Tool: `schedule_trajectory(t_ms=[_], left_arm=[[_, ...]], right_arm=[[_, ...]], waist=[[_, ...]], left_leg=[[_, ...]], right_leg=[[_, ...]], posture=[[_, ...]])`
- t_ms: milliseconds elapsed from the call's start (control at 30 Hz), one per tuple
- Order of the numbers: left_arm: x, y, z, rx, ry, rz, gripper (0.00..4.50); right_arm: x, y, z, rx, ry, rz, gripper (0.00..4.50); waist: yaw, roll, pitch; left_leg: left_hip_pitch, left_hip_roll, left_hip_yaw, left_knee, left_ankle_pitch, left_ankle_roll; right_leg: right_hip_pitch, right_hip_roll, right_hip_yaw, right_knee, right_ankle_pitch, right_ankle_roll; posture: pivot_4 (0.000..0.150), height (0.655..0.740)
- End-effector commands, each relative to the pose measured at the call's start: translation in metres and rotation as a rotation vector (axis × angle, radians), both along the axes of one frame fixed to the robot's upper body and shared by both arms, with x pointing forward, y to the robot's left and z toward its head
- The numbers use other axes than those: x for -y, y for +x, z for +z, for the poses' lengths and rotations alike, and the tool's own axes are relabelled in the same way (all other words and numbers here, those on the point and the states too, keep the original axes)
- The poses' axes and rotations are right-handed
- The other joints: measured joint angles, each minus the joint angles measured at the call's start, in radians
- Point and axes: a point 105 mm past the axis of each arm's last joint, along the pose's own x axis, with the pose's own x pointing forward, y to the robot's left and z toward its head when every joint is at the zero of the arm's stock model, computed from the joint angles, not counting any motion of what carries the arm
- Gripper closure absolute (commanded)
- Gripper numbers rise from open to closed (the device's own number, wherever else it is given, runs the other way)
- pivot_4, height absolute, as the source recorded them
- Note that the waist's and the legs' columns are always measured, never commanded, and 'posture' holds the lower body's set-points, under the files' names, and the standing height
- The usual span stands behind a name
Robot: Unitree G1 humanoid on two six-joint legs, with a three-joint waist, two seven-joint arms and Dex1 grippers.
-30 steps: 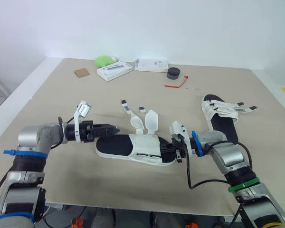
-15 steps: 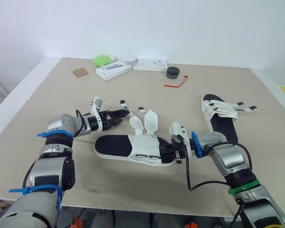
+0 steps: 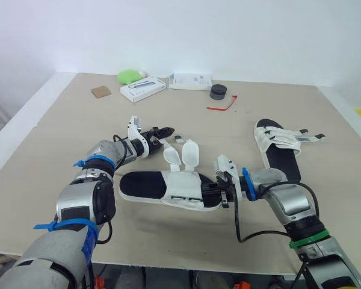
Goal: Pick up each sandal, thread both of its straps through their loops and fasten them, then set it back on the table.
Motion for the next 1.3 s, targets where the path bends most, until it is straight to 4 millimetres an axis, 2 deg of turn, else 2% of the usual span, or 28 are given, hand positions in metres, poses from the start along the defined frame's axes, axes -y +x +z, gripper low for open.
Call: schedule_trajectory(t_ms=[33,133,200,300,367,467,567,600,667,733,867,1000,1067,1167,1300], left_arm=[[-0.006,0.006,0.007,0.028,0.006,0.048,2.32],[-0.009,0.008,0.008,0.046,0.036,0.052,3.82],[-0.010,0.007,0.007,0.077,0.088,0.034,4.44],[-0.009,0.007,0.008,0.142,0.170,-0.003,4.44],[-0.008,0.008,0.017,0.205,0.162,-0.010,4.44],[-0.006,0.008,0.049,0.370,0.067,-0.036,4.44],[-0.007,-0.002,0.087,0.589,-0.028,-0.087,4.44],[-0.007,-0.010,0.101,0.677,-0.048,-0.112,4.44],[-0.006,-0.043,0.132,0.944,-0.077,-0.204,4.44],[-0.002,-0.068,0.140,1.071,-0.070,-0.281,4.44],[0.005,-0.104,0.138,1.197,0.002,-0.432,4.44],[0.011,-0.150,0.108,1.379,0.216,-0.706,4.44],[0.012,-0.169,0.094,1.437,0.260,-0.822,4.44],[0.013,-0.188,0.071,1.517,0.327,-0.957,4.44],[0.012,-0.194,0.053,1.586,0.398,-1.037,4.44]], right_arm=[[0.002,-0.011,-0.035,-0.125,-0.086,-0.017,4.50],[0.002,-0.013,-0.036,-0.128,-0.088,-0.014,4.50],[0.002,-0.013,-0.036,-0.129,-0.088,-0.012,4.50],[0.001,-0.013,-0.037,-0.129,-0.087,-0.012,4.50],[0.001,-0.013,-0.037,-0.129,-0.086,-0.011,4.50],[0.001,-0.013,-0.036,-0.129,-0.084,-0.010,4.50],[0.001,-0.013,-0.036,-0.130,-0.082,-0.011,4.50],[0.001,-0.014,-0.036,-0.131,-0.082,-0.011,4.50],[0.001,-0.014,-0.036,-0.133,-0.081,-0.010,4.50],[0.001,-0.014,-0.036,-0.133,-0.080,-0.011,4.50],[0.002,-0.013,-0.035,-0.133,-0.079,-0.012,4.50],[0.002,-0.014,-0.035,-0.136,-0.081,-0.010,4.50],[0.002,-0.015,-0.035,-0.138,-0.081,-0.008,4.50],[0.002,-0.016,-0.037,-0.143,-0.083,-0.002,4.50],[0.000,-0.017,-0.037,-0.145,-0.083,0.001,4.50]], waist=[[0.000,0.000,0.000],[0.000,0.000,0.000],[0.000,0.000,0.000],[0.000,0.000,0.000],[0.000,0.000,0.000],[0.000,0.000,0.000],[-0.001,0.000,0.000],[-0.001,0.000,0.001],[-0.005,0.001,0.001],[-0.005,0.001,0.001],[-0.002,0.001,0.001],[-0.003,0.002,0.001],[-0.001,0.002,0.001],[0.001,0.001,0.001],[0.002,0.001,0.001]], left_leg=[[0.000,0.000,0.000,-0.001,0.000,0.000],[0.000,0.000,0.000,-0.002,0.001,-0.001],[0.000,0.000,0.000,-0.003,0.001,-0.001],[0.000,0.000,0.000,-0.003,0.001,-0.001],[0.000,0.000,0.000,-0.003,0.001,-0.001],[0.000,0.000,0.000,-0.004,0.001,-0.001],[0.000,0.001,0.000,-0.005,0.003,-0.005],[0.000,0.001,0.000,-0.005,0.003,-0.005],[0.000,0.001,0.000,-0.006,0.003,-0.005],[0.000,0.001,0.001,-0.007,0.003,-0.006],[0.000,0.002,0.000,-0.007,0.003,-0.006],[0.001,0.002,0.001,-0.006,0.003,-0.006],[0.001,0.002,0.001,-0.006,0.003,-0.006],[0.001,0.002,0.001,-0.006,0.003,-0.006],[0.001,0.003,0.001,-0.006,0.003,-0.005]], right_leg=[[0.000,0.000,0.000,0.000,0.000,0.000],[0.000,0.000,0.000,0.000,0.000,0.000],[0.000,0.001,0.000,0.000,0.000,0.000],[-0.001,0.001,0.000,0.000,0.000,-0.001],[-0.001,0.001,0.001,0.000,0.000,-0.001],[-0.001,0.001,0.001,0.000,0.000,-0.001],[-0.002,0.001,0.001,0.000,0.000,-0.001],[-0.002,0.001,0.001,0.000,0.000,-0.001],[-0.002,0.001,0.001,0.000,0.000,-0.001],[-0.001,0.002,0.003,0.000,0.000,-0.002],[-0.001,0.004,0.004,0.000,0.000,-0.002],[0.000,0.004,0.005,0.000,0.000,-0.002],[-0.001,0.004,0.005,0.000,-0.002,-0.005],[-0.001,0.003,0.005,0.000,-0.003,-0.007],[-0.001,0.003,0.005,0.000,-0.003,-0.007]], posture=[[0.150,0.7400],[0.150,0.7400],[0.150,0.7400],[0.150,0.7400],[0.150,0.7400],[0.150,0.7400],[0.150,0.7400],[0.150,0.7400],[0.150,0.7400],[0.150,0.7400],[0.150,0.7400],[0.150,0.7400],[0.150,0.7400],[0.150,0.7400],[0.150,0.7400]])
